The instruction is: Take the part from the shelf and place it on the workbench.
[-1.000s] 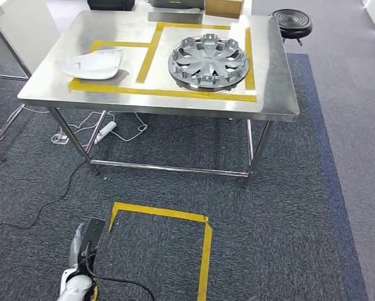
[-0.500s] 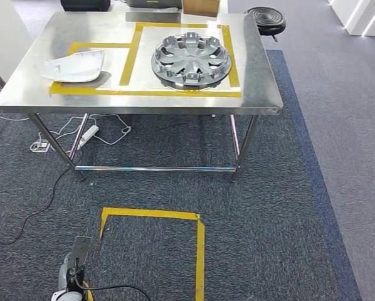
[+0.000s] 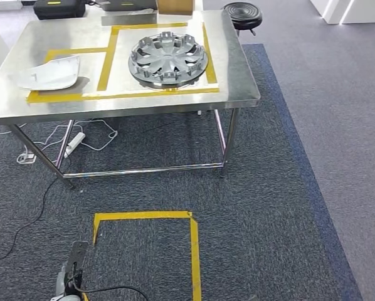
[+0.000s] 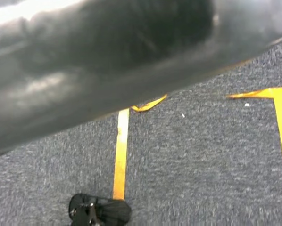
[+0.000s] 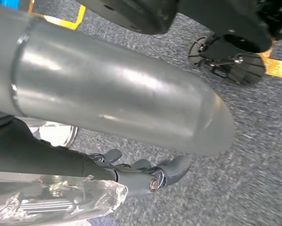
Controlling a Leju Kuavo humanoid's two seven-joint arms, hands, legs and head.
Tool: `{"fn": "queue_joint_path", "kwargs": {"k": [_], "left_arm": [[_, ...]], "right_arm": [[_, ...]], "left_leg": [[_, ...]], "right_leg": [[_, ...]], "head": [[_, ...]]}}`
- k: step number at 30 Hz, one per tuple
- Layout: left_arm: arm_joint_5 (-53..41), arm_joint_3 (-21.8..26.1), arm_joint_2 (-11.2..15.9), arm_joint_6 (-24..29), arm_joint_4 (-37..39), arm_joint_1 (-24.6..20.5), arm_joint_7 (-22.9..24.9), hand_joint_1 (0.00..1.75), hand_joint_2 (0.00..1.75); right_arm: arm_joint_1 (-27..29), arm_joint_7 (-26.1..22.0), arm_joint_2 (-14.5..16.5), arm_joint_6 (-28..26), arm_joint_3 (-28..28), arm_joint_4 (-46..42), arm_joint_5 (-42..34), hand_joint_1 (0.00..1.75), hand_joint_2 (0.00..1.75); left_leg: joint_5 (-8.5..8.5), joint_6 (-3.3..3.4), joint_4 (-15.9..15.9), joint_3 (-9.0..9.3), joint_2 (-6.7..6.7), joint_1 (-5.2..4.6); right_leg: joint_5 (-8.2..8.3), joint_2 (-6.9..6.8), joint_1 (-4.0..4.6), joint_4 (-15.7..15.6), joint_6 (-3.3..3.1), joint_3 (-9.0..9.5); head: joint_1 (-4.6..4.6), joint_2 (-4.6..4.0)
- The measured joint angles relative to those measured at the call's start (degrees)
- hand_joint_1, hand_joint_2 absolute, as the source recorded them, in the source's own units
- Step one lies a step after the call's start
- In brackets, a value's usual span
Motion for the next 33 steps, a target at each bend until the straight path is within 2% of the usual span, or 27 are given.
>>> {"fn": "queue_joint_path", "kwargs": {"k": [2,4,5,6,7,9,10,11,12,14,16,17,19,20,21,22,23,24,25,26,27,30,32,33], "left_arm": [[0.00,0.20,-0.03,0.01,0.07,0.00,0.03,0.00,0.00],[0.02,0.34,-0.07,0.02,0.19,0.04,0.08,0.00,0.00],[0.08,0.42,-0.05,-0.01,0.26,0.06,0.16,0.00,0.00],[0.26,0.48,-0.04,-0.09,0.32,0.08,0.36,0.00,0.00],[0.56,0.55,-0.02,-0.25,0.37,0.08,0.68,0.00,0.00],[1.34,0.86,0.01,-0.61,0.43,0.05,1.60,0.00,0.00],[1.69,1.10,-0.01,-0.72,0.46,0.03,1.99,0.00,0.00],[1.97,1.41,-0.03,-0.74,0.49,0.02,2.31,0.00,0.00],[2.17,1.68,-0.06,-0.71,0.51,0.03,2.53,0.00,0.00],[2.39,2.10,-0.13,-0.55,0.56,0.08,2.83,0.00,0.00],[2.40,2.40,-0.17,-0.40,0.58,0.05,2.91,0.00,0.00],[2.40,2.62,-0.19,-0.36,0.58,0.05,2.91,0.00,0.00],[2.40,3.08,-0.17,-0.32,0.60,0.18,2.92,0.00,0.00],[2.40,3.25,-0.18,-0.32,0.61,0.26,2.92,0.00,0.00],[2.40,3.34,-0.19,-0.33,0.63,0.31,2.93,0.00,0.00],[2.40,3.40,-0.20,-0.33,0.64,0.32,2.93,0.00,0.00],[2.39,3.44,-0.21,-0.33,0.64,0.30,2.93,0.00,0.00],[2.37,3.48,-0.25,-0.33,0.64,0.29,2.93,0.00,0.00],[2.32,3.51,-0.27,-0.33,0.65,0.29,2.93,0.00,0.00],[2.25,3.55,-0.31,-0.33,0.66,0.30,2.93,0.00,0.00],[2.19,3.57,-0.33,-0.33,0.66,0.30,2.93,0.00,0.00],[1.96,3.60,-0.45,-0.36,0.67,0.23,2.93,0.00,0.00],[1.82,3.61,-0.56,-0.40,0.67,0.15,2.93,0.00,0.00],[1.80,3.62,-0.62,-0.43,0.68,0.15,2.93,0.00,0.00]], "right_arm": [[-0.08,0.01,0.03,0.00,-0.04,0.00,0.01,0.00,0.00],[-0.13,0.01,0.04,0.00,-0.09,0.00,0.01,0.00,0.00],[-0.07,0.03,0.04,0.00,-0.13,0.00,0.01,0.00,0.00],[0.00,0.09,0.04,0.00,-0.18,0.00,-0.01,0.00,0.00],[0.05,0.18,0.05,0.00,-0.25,0.00,-0.02,0.00,0.00],[0.03,0.41,0.11,-0.03,-0.40,0.00,-0.06,0.00,0.00],[-0.03,0.53,0.14,-0.08,-0.46,0.00,-0.10,0.00,0.00],[-0.06,0.62,0.16,-0.19,-0.52,0.00,-0.15,0.00,0.00],[-0.04,0.68,0.16,-0.31,-0.57,0.00,-0.21,0.00,0.00],[0.17,0.79,0.16,-0.55,-0.68,0.00,-0.53,0.00,0.00],[0.30,0.91,0.16,-0.70,-0.85,0.00,-0.92,0.00,0.00],[0.23,0.96,0.16,-0.74,-0.91,0.00,-1.03,0.00,0.00],[0.07,1.01,0.16,-0.77,-0.96,0.00,-1.05,0.00,0.00],[0.06,1.01,0.16,-0.77,-0.98,0.00,-1.05,0.00,0.00],[0.11,1.01,0.16,-0.77,-0.99,0.00,-1.06,0.00,0.00],[0.16,1.01,0.16,-0.79,-1.01,0.00,-1.07,0.00,0.00],[0.19,1.01,0.16,-0.82,-1.02,0.00,-1.08,0.00,0.00],[0.16,0.99,0.16,-0.88,-1.02,0.00,-1.08,0.00,0.00],[0.06,0.97,0.16,-0.93,-1.02,0.00,-1.08,0.00,0.00],[-0.07,0.92,0.17,-1.00,-1.02,0.00,-1.08,0.00,0.00],[-0.16,0.88,0.17,-1.07,-1.02,0.00,-1.08,0.00,0.00],[-0.02,0.85,0.19,-1.31,-1.07,0.00,-1.11,0.00,0.00],[-0.02,0.84,0.19,-1.41,-1.19,0.00,-1.11,0.00,0.00],[-0.08,0.83,0.21,-1.43,-1.26,0.00,-1.11,0.00,0.00]], "left_leg": [[-2.86,-0.57,4.08,-1.78,-0.95,0.12],[-6.71,-0.82,11.86,-5.23,-1.67,0.16],[-7.66,-0.87,14.90,-6.59,-1.80,0.17],[-7.57,-0.88,16.21,-7.17,-1.88,0.18],[-6.24,-0.84,15.04,-6.59,-1.93,0.21],[-2.13,-0.68,7.68,-3.03,-2.63,0.36],[-0.75,-0.57,3.70,-1.17,-3.23,0.48],[-0.11,-0.44,1.12,-0.01,-3.76,0.56],[-0.12,-0.26,-0.10,0.47,-4.13,0.56],[-0.12,0.37,-0.37,0.42,-3.89,0.46],[0.12,1.16,-0.59,0.44,-3.37,0.56],[0.21,1.49,-0.70,0.46,-3.01,0.65],[0.16,1.84,-0.69,0.46,-2.28,0.56],[0.13,1.89,-0.68,0.47,-1.86,0.51],[0.10,1.91,-0.66,0.50,-1.50,0.48],[0.05,1.89,-0.64,0.56,-1.17,0.48],[-0.02,1.82,-0.62,0.68,-0.86,0.48],[-0.14,1.68,-0.61,0.85,-0.58,0.46],[-0.29,1.45,-0.54,0.98,-0.33,0.32],[-0.40,1.18,-0.47,1.05,-0.09,0.17],[-0.45,0.91,-0.42,1.07,0.18,0.02],[-0.53,0.02,-0.41,1.08,0.90,0.08],[-2.49,-0.52,2.09,0.04,0.10,0.22],[-4.26,-0.70,5.06,-1.27,-0.58,0.27]], "right_leg": [[0.38,0.68,-0.23,-0.26,-0.68,-0.15],[0.52,1.40,-0.23,-0.26,-1.00,-0.38],[0.55,1.78,-0.23,-0.25,-1.06,-0.44],[0.57,2.20,-0.23,-0.23,-1.07,-0.46],[0.60,2.65,-0.24,-0.20,-1.03,-0.46],[0.67,3.58,-0.30,-0.12,-0.80,-0.44],[0.67,4.02,-0.20,0.05,-0.58,-0.56],[0.72,4.38,-0.12,0.15,-0.30,-0.76],[0.80,4.65,-0.06,0.19,0.01,-0.98],[1.02,5.06,-0.15,0.01,0.64,-1.35],[0.07,4.25,-0.23,1.25,1.27,-2.13],[-1.31,3.48,-0.26,3.58,1.55,-3.23],[-5.08,2.00,-0.34,11.10,2.00,-6.57],[-6.41,1.70,-0.39,14.60,2.12,-8.19],[-6.73,1.55,-0.40,16.41,2.18,-9.00],[-5.95,1.45,-0.41,16.03,2.17,-8.76],[-4.24,1.25,-0.41,13.35,2.10,-7.35],[-2.22,0.71,-0.40,9.24,1.97,-5.18],[-0.86,0.00,-0.24,5.25,1.81,-3.09],[-0.01,-0.56,-0.13,2.30,1.56,-1.50],[0.18,-0.88,0.01,0.81,1.30,-0.73],[0.31,-0.02,0.18,0.35,0.23,-0.79],[0.68,0.72,-0.04,-0.05,-0.53,-0.75],[0.81,1.14,-0.16,-0.18,-0.78,-0.73]], "head": [[-0.09,0.00],[-0.11,0.00],[-0.10,0.00],[-0.10,0.00],[-0.11,0.00],[-0.11,0.00],[-0.10,0.00],[-0.06,0.00],[-0.04,0.00],[-0.03,0.00],[0.19,0.00],[0.37,0.00],[0.80,0.00],[0.85,0.00],[0.89,0.00],[0.91,0.00],[0.91,0.00],[0.91,0.00],[0.92,0.00],[0.90,0.00],[0.85,0.00],[0.72,0.00],[0.50,0.00],[0.32,0.00]]}}
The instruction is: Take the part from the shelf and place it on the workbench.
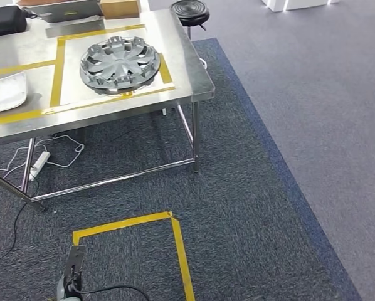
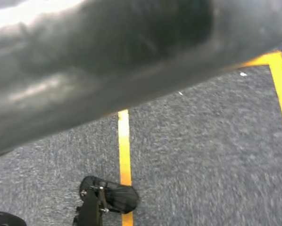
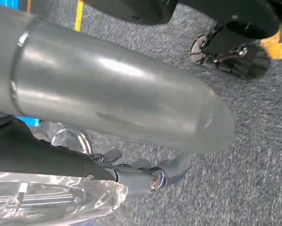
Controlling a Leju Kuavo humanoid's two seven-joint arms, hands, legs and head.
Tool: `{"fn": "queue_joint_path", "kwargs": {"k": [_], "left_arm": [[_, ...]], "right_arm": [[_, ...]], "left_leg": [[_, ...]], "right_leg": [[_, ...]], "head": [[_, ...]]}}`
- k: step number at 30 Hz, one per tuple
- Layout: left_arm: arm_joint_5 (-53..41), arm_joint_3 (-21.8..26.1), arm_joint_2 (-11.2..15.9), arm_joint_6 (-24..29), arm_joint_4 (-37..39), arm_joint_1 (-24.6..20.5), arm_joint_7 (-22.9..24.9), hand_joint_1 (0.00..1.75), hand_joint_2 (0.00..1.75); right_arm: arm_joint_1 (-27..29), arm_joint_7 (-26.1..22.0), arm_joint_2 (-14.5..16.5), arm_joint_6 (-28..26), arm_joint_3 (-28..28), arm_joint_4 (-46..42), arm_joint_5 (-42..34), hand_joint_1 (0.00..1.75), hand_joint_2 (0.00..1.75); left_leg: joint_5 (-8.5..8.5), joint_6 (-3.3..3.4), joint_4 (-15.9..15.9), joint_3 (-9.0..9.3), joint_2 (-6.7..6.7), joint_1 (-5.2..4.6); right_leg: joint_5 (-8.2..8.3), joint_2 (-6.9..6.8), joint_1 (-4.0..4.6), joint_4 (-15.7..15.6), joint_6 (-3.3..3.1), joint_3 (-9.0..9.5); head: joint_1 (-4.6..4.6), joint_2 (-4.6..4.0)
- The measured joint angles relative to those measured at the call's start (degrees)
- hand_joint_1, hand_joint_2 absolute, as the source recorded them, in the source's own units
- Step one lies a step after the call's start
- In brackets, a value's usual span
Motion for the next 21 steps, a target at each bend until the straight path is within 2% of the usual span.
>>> {"fn": "queue_joint_path", "kwargs": {"k": [2,3,4,5,6,7,8,9,10,11,12,14,16,17,18,19,20,21], "left_arm": [[-0.01,0.03,-0.11,-0.04,0.05,0.07,0.00,0.00,0.00],[-0.01,0.06,-0.11,-0.05,0.08,0.12,0.00,0.00,0.00],[-0.02,0.09,-0.10,-0.06,0.10,0.14,0.00,0.00,0.00],[-0.02,0.12,-0.09,-0.07,0.11,0.13,-0.01,0.00,0.00],[-0.03,0.14,-0.08,-0.08,0.12,0.09,-0.01,0.00,0.00],[-0.04,0.15,-0.08,-0.09,0.12,0.04,-0.02,0.00,0.00],[-0.06,0.15,-0.09,-0.09,0.13,-0.02,-0.03,0.00,0.00],[-0.08,0.15,-0.11,-0.09,0.14,-0.06,-0.04,0.00,0.00],[-0.11,0.15,-0.14,-0.09,0.16,-0.10,-0.06,0.00,0.00],[-0.17,0.16,-0.18,-0.07,0.18,-0.13,-0.08,0.00,0.00],[-0.30,0.17,-0.27,-0.02,0.20,-0.17,-0.11,0.00,0.00],[-0.79,0.19,-0.34,0.25,0.21,-0.29,-0.15,0.00,0.00],[-1.28,0.22,-0.27,0.59,0.21,-0.25,-0.17,0.00,0.00],[-1.42,0.23,-0.25,0.68,0.22,-0.18,-0.17,0.00,0.00],[-1.46,0.23,-0.26,0.72,0.22,-0.14,-0.17,0.00,0.00],[-1.48,0.24,-0.28,0.73,0.23,-0.15,-0.17,0.00,0.00],[-1.49,0.24,-0.32,0.73,0.23,-0.17,-0.17,0.00,0.00],[-1.49,0.24,-0.36,0.73,0.23,-0.18,-0.17,0.00,0.00]], "right_arm": [[-0.05,-0.01,0.07,-0.02,-0.13,0.00,-0.01,0.00,0.00],[0.00,-0.02,0.09,-0.04,-0.18,0.00,-0.02,0.00,0.00],[0.04,-0.04,0.10,-0.05,-0.26,0.00,-0.02,0.00,0.00],[0.07,-0.08,0.10,-0.06,-0.33,0.00,-0.02,0.00,0.00],[0.07,-0.12,0.11,-0.06,-0.39,0.00,-0.02,0.00,0.00],[0.03,-0.15,0.11,-0.05,-0.44,0.00,-0.02,0.00,0.00],[-0.04,-0.17,0.12,-0.05,-0.48,0.00,-0.02,0.00,0.00],[-0.09,-0.20,0.13,-0.05,-0.52,0.00,-0.02,0.00,0.00],[-0.08,-0.24,0.13,-0.05,-0.56,0.00,-0.02,0.00,0.00],[0.00,-0.28,0.13,-0.05,-0.60,0.00,-0.02,0.00,0.00],[0.15,-0.31,0.13,-0.03,-0.63,0.00,-0.02,0.00,0.00],[0.27,-0.35,0.13,0.02,-0.67,0.00,-0.02,0.00,0.00],[0.02,-0.39,0.13,0.05,-0.69,0.00,-0.02,0.00,0.00],[-0.10,-0.42,0.13,0.07,-0.69,0.00,-0.03,0.00,0.00],[-0.10,-0.43,0.13,0.09,-0.69,0.00,-0.03,0.00,0.00],[-0.03,-0.44,0.13,0.10,-0.69,0.00,-0.04,0.00,0.00],[0.05,-0.45,0.13,0.11,-0.70,0.00,-0.04,0.00,0.00],[0.10,-0.45,0.13,0.12,-0.73,0.00,-0.04,0.00,0.00]], "left_leg": [[-3.42,-0.19,7.67,-3.57,-0.94,0.00],[-3.92,-0.23,10.08,-4.76,-1.12,0.00],[-3.35,-0.23,10.60,-5.09,-1.23,0.01],[-1.75,-0.18,8.89,-4.37,-1.38,0.03],[0.42,-0.11,5.49,-2.79,-1.80,0.09],[2.24,-0.02,1.53,-0.94,-2.82,0.18],[3.37,0.12,-1.91,0.67,-3.79,0.32],[3.85,0.30,-4.17,1.66,-4.61,0.41],[3.78,0.54,-5.16,2.02,-5.04,0.40],[3.74,0.87,-5.38,2.03,-4.75,0.38],[3.89,1.24,-5.44,1.98,-4.28,0.37],[4.13,2.04,-5.66,2.03,-3.24,0.47],[4.13,2.49,-5.72,2.05,-1.98,0.42],[4.09,2.57,-5.70,2.06,-1.29,0.35],[4.05,2.60,-5.68,2.09,-0.60,0.31],[3.98,2.60,-5.67,2.14,0.02,0.30],[3.89,2.56,-5.66,2.26,0.63,0.31],[3.74,2.43,-5.65,2.47,1.23,0.33]], "right_leg": [[0.07,0.89,-0.04,-0.02,-0.23,-0.11],[0.09,1.42,-0.04,-0.01,-0.26,-0.13],[0.12,1.97,-0.05,0.00,-0.25,-0.14],[0.16,2.56,-0.06,0.02,-0.20,-0.12],[0.22,3.14,-0.10,0.04,-0.09,-0.10],[0.26,3.70,-0.06,0.12,0.10,-0.15],[0.30,4.27,0.00,0.29,0.34,-0.33],[0.37,4.76,0.04,0.40,0.64,-0.58],[0.49,5.21,0.04,0.46,0.99,-0.86],[0.64,5.63,-0.05,0.41,1.35,-1.13],[0.71,5.60,-0.12,0.40,1.69,-1.38],[-0.56,3.75,-0.12,2.44,2.32,-2.57],[-4.11,1.26,-0.14,9.15,2.79,-5.69],[-5.85,0.74,-0.22,13.18,2.97,-7.58],[-6.88,0.47,-0.25,16.21,3.10,-9.00],[-6.81,0.33,-0.27,17.26,3.17,-9.45],[-5.62,0.13,-0.29,15.81,3.18,-8.65],[-3.67,-0.41,-0.29,12.17,3.14,-6.67]], "head": [[-0.16,0.00],[-0.18,0.00],[-0.16,0.00],[-0.17,0.00],[-0.17,0.00],[-0.18,0.00],[-0.15,0.00],[-0.12,0.00],[-0.12,0.00],[-0.09,0.00],[-0.13,0.00],[0.25,0.00],[0.66,0.00],[0.70,0.00],[0.69,0.00],[0.70,0.00],[0.69,0.00],[0.70,0.00]]}}
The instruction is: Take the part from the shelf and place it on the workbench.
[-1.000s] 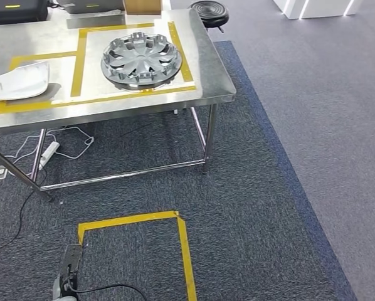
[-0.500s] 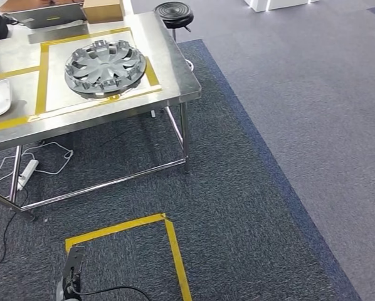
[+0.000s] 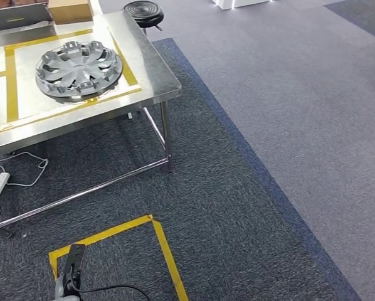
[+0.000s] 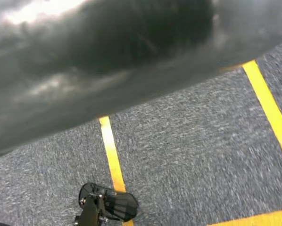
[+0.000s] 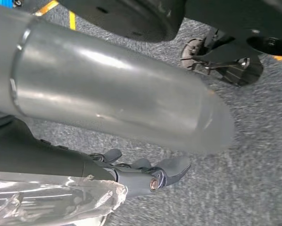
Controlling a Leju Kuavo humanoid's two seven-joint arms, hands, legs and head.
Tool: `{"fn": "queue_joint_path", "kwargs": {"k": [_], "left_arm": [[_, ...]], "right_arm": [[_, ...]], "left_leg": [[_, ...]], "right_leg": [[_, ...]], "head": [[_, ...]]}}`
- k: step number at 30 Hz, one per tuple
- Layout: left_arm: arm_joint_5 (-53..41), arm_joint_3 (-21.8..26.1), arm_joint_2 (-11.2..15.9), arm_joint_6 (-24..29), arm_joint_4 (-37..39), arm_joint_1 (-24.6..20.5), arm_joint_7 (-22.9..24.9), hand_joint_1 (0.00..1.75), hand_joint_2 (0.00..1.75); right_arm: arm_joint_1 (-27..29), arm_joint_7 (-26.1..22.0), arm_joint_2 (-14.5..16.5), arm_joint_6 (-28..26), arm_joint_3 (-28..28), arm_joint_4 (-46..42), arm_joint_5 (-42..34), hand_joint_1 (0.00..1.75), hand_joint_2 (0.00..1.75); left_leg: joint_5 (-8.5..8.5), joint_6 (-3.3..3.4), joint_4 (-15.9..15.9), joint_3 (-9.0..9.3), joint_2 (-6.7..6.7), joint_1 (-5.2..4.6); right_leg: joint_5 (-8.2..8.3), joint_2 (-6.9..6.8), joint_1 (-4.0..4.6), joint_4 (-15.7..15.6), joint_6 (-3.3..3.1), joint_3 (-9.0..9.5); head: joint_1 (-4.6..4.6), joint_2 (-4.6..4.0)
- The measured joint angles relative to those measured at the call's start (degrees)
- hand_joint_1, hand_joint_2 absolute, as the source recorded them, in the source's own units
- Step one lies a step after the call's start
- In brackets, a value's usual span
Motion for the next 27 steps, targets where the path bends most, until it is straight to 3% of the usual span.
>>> {"fn": "queue_joint_path", "kwargs": {"k": [2,4,6,8,10,12,13,14,15,17,19,21,22,24,26,27], "left_arm": [[-0.01,0.01,-0.02,0.00,0.00,0.00,0.00,0.00,0.00],[-0.01,0.01,-0.02,0.01,0.00,-0.02,0.00,0.00,0.00],[-0.01,0.01,-0.02,-0.05,0.00,-0.13,-0.06,0.00,0.00],[-0.01,0.00,0.03,-0.19,0.00,-0.29,-0.22,0.00,0.00],[0.00,-0.02,0.05,-0.32,0.00,-0.24,-0.39,0.00,0.00],[0.01,-0.02,0.06,-0.40,0.01,-0.03,-0.45,0.00,0.00],[0.02,-0.01,0.09,-0.43,0.02,0.03,-0.46,0.00,0.00],[0.02,-0.01,0.13,-0.45,0.02,0.04,-0.47,0.00,0.00],[0.02,0.00,0.17,-0.46,0.02,0.02,-0.48,0.00,0.00],[0.02,0.00,0.25,-0.51,0.03,-0.01,-0.51,0.00,0.00],[0.02,-0.02,0.25,-0.57,0.05,-0.05,-0.54,0.00,0.00],[0.01,-0.01,0.19,-0.59,0.07,-0.10,-0.61,0.00,0.00],[-0.01,0.02,0.16,-0.59,0.07,-0.15,-0.66,0.00,0.00],[-0.07,0.10,0.17,-0.59,0.07,-0.23,-0.84,0.00,0.00],[-0.09,0.28,0.27,-0.59,0.07,-0.06,-0.95,0.00,0.00],[-0.09,0.38,0.30,-0.59,0.07,0.05,-0.96,0.00,0.00]], "right_arm": [[-0.15,-0.01,0.00,0.00,-0.05,-0.01,0.00,0.00,0.00],[-0.38,-0.03,0.00,0.00,-0.10,-0.02,0.00,0.00,0.00],[-0.32,-0.04,0.00,0.02,-0.14,-0.02,0.00,0.00,0.00],[-0.17,-0.04,0.03,0.04,-0.18,-0.01,0.00,0.00,0.00],[-0.31,-0.04,0.07,0.05,-0.22,-0.02,0.00,0.00,0.00],[-0.44,-0.04,0.10,0.06,-0.24,-0.02,0.00,0.00,0.00],[-0.38,-0.03,0.11,0.07,-0.24,-0.02,0.00,0.00,0.00],[-0.28,-0.03,0.11,0.08,-0.25,-0.01,0.00,0.00,0.00],[-0.20,-0.02,0.12,0.09,-0.26,-0.01,0.00,0.00,0.00],[-0.19,-0.02,0.14,0.10,-0.27,-0.01,0.00,0.00,0.00],[-0.28,-0.01,0.15,0.11,-0.27,-0.02,0.00,0.00,0.00],[-0.11,0.01,0.15,0.11,-0.27,-0.01,-0.01,0.00,0.00],[0.07,0.03,0.15,0.10,-0.27,-0.01,-0.01,0.00,0.00],[0.16,0.08,0.15,0.09,-0.27,0.00,0.00,0.00,0.00],[-0.11,0.11,0.15,0.09,-0.27,0.00,0.00,0.00,0.00],[-0.21,0.11,0.15,0.10,-0.27,0.00,0.00,0.00,0.00]], "left_leg": [[-0.40,-0.50,0.08,0.45,1.04,-0.25],[-0.63,-1.06,0.16,0.67,1.92,-0.64],[-0.74,-1.60,0.12,0.76,2.75,-0.66],[-1.97,-2.17,1.27,0.37,1.38,-0.44],[-5.43,-2.40,6.91,-2.04,-1.26,-0.32],[-8.70,-2.33,14.63,-5.68,-2.37,-0.37],[-8.93,-2.27,16.61,-6.74,-2.54,-0.39],[-7.93,-2.18,16.37,-6.79,-2.67,-0.39],[-5.94,-2.08,13.86,-5.76,-2.92,-0.34],[-1.89,-1.94,6.02,-2.36,-5.36,-0.03],[-0.62,-1.82,1.39,-0.50,-7.77,0.23],[-0.68,-1.30,0.77,-0.44,-7.41,0.17],[-0.54,-0.92,0.61,-0.39,-6.74,0.18],[-0.35,-0.21,0.33,-0.20,-5.27,0.28],[-0.47,0.21,0.32,-0.06,-3.60,0.04],[-0.55,0.32,0.33,0.00,-2.72,-0.10]], "right_leg": [[2.84,-2.49,0.22,-8.03,-0.30,4.39],[3.32,-3.62,0.49,-11.09,-0.97,6.00],[3.47,-2.31,0.55,-11.06,-1.81,5.71],[3.71,-1.08,0.37,-11.20,-2.49,5.53],[3.87,0.25,0.20,-11.29,-3.04,5.39],[3.93,1.82,0.20,-11.28,-3.37,5.25],[3.95,2.63,0.21,-11.27,-3.40,5.22],[4.01,3.47,0.20,-11.26,-3.37,5.23],[4.07,4.29,0.16,-11.24,-3.27,5.27],[4.21,5.86,0.13,-11.11,-2.87,5.18],[4.48,7.17,0.10,-11.02,-2.24,4.64],[4.93,8.41,-0.12,-11.33,-1.43,4.01],[4.96,8.34,-0.17,-11.31,-1.07,3.76],[3.38,5.70,0.01,-8.60,-0.50,2.22],[-0.24,2.05,0.11,-1.31,-0.09,-1.18],[-1.76,1.19,0.06,2.51,0.05,-3.00]], "head": [[0.03,0.00],[-0.01,0.00],[-0.04,0.00],[-0.16,0.00],[-0.42,0.00],[-0.54,0.00],[-0.54,0.00],[-0.55,0.00],[-0.54,0.00],[-0.54,0.00],[-0.49,0.00],[-0.47,0.00],[-0.47,0.00],[-0.05,0.00],[0.37,0.00],[0.40,0.00]]}}
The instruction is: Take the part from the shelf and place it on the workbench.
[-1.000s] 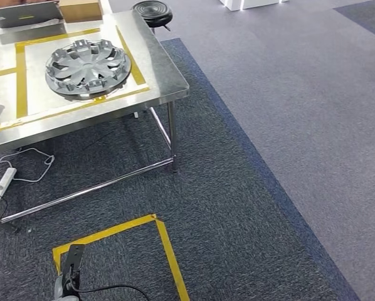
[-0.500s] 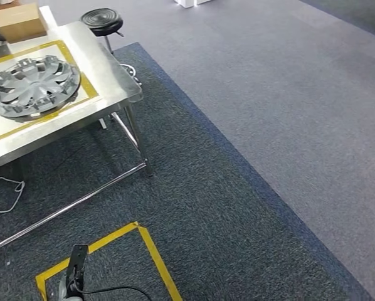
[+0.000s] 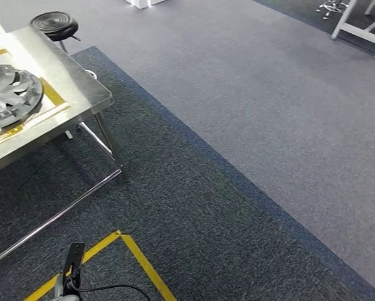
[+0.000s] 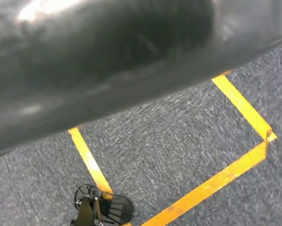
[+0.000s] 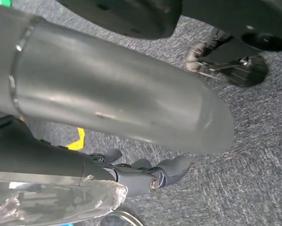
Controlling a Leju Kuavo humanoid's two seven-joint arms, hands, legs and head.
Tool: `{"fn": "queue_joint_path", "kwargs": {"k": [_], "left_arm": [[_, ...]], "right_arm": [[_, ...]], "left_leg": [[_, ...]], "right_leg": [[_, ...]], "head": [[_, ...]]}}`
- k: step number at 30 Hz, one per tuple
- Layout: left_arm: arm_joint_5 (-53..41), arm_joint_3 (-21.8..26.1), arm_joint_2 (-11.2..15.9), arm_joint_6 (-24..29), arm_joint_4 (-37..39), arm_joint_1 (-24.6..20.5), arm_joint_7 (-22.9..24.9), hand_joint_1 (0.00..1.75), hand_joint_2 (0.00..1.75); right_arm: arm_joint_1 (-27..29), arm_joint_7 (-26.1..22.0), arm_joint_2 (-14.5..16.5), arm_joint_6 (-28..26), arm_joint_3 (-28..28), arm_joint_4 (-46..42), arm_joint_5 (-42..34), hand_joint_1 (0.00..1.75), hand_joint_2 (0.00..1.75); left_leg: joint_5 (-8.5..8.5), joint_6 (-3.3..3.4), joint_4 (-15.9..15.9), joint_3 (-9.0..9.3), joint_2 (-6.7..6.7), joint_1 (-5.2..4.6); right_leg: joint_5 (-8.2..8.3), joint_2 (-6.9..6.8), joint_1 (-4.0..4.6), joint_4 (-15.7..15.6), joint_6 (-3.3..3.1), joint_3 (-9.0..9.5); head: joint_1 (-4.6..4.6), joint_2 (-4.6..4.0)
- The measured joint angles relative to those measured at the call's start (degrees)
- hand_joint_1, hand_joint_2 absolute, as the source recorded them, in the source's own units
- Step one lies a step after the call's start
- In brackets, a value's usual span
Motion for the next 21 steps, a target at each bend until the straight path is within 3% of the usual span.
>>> {"fn": "queue_joint_path", "kwargs": {"k": [1,2,3,4,6,8,10,12,14,16,17,18,19,21], "left_arm": [[0.00,0.08,0.00,-0.01,0.00,0.06,0.00,0.00,0.00],[0.00,0.14,0.00,-0.01,0.00,0.04,0.00,0.00,0.00],[0.00,0.18,0.00,-0.02,0.00,0.01,0.00,0.00,0.00],[0.00,0.21,-0.02,-0.02,0.00,-0.02,0.00,0.00,0.00],[0.00,0.27,-0.02,-0.02,0.00,-0.05,-0.02,0.00,0.00],[0.00,0.30,-0.01,-0.02,0.00,-0.13,-0.05,0.00,0.00],[0.00,0.32,-0.01,-0.04,0.00,-0.30,-0.13,0.00,0.00],[-0.03,0.32,-0.04,-0.09,0.00,-0.40,-0.29,0.00,0.00],[-0.06,0.34,-0.07,-0.18,0.00,-0.29,-0.50,0.00,0.00],[-0.06,0.38,-0.03,-0.36,0.00,-0.10,-0.80,0.00,0.00],[-0.05,0.40,0.01,-0.46,0.00,-0.04,-0.98,0.00,0.00],[-0.05,0.42,0.04,-0.56,0.00,-0.03,-1.18,0.00,0.00],[-0.04,0.43,0.08,-0.62,0.00,-0.03,-1.35,0.00,0.00],[-0.04,0.46,0.09,-0.75,0.01,-0.06,-1.64,0.00,0.00]], "right_arm": [[0.02,0.01,0.00,0.01,0.00,0.00,0.00,0.00,0.00],[0.11,0.01,0.00,0.02,0.00,0.00,0.00,0.00,0.00],[0.20,0.01,0.00,0.02,0.00,0.00,0.00,0.00,0.00],[0.25,0.01,0.00,0.03,0.00,-0.01,0.00,0.00,0.00],[0.08,0.00,0.00,0.03,0.00,-0.01,0.00,0.00,0.00],[-0.05,0.00,0.00,0.04,0.00,0.00,0.00,0.00,0.00],[0.07,0.02,0.00,0.04,-0.01,0.00,0.01,0.00,0.00],[0.14,0.05,0.00,0.03,-0.02,-0.01,0.02,0.00,0.00],[0.05,0.07,0.02,0.03,-0.02,-0.01,0.03,0.00,0.00],[0.04,0.14,0.03,0.03,-0.03,-0.01,0.04,0.00,0.00],[0.09,0.19,0.03,0.03,-0.04,-0.01,0.04,0.00,0.00],[0.12,0.22,0.03,0.03,-0.05,-0.01,0.05,0.00,0.00],[0.13,0.24,0.03,0.03,-0.07,-0.01,0.05,0.00,0.00],[0.07,0.27,0.04,0.02,-0.08,-0.01,0.05,0.00,0.00]], "left_leg": [[-0.10,0.08,0.01,0.10,0.85,-0.10],[-0.21,0.08,0.02,0.24,1.59,-0.15],[-0.38,0.02,0.02,0.47,2.28,-0.17],[-0.59,-0.12,0.02,0.79,2.93,-0.19],[-1.09,-0.60,0.06,1.34,4.04,-0.49],[-1.32,-1.12,0.02,1.61,4.89,-0.77],[-1.50,-1.71,-0.06,1.75,5.30,-0.67],[-3.17,-2.28,1.99,0.92,3.38,-0.48],[-6.80,-2.52,8.75,-2.18,0.84,-0.39],[-9.26,-2.61,16.02,-5.91,0.17,-0.38],[-8.83,-2.65,17.17,-6.76,0.08,-0.33],[-7.28,-2.70,16.00,-6.53,-0.02,-0.25],[-4.97,-2.80,12.84,-5.30,-0.48,-0.08],[-1.24,-3.07,5.13,-2.16,-3.25,0.57]], "right_leg": [[-0.68,-0.39,-0.05,2.47,0.06,-1.14],[-0.18,-0.58,-0.07,2.61,0.07,-1.07],[1.27,-0.84,-0.07,0.37,0.02,0.25],[3.23,-1.51,-0.05,-3.70,-0.09,2.62],[5.47,-3.37,0.33,-11.09,-0.55,7.02],[5.56,-3.76,0.68,-13.36,-1.20,8.31],[5.79,-2.54,0.59,-13.59,-1.90,8.10],[6.04,-1.44,0.32,-13.90,-2.55,8.08],[6.18,-0.28,0.14,-14.00,-2.92,8.08],[6.21,1.12,0.11,-14.00,-3.03,8.06],[6.23,1.92,0.07,-14.00,-3.01,8.08],[6.26,2.73,-0.02,-13.98,-2.94,8.10],[6.31,3.56,-0.16,-13.95,-2.78,8.12],[6.38,5.15,-0.33,-13.58,-2.20,7.85]], "head": [[-0.01,0.00],[0.01,0.00],[0.01,0.00],[0.01,0.00],[-0.03,0.00],[-0.09,0.00],[-0.10,0.00],[-0.27,0.00],[-0.61,0.00],[-0.78,0.00],[-0.78,0.00],[-0.78,0.00],[-0.77,0.00],[-0.85,0.00]]}}
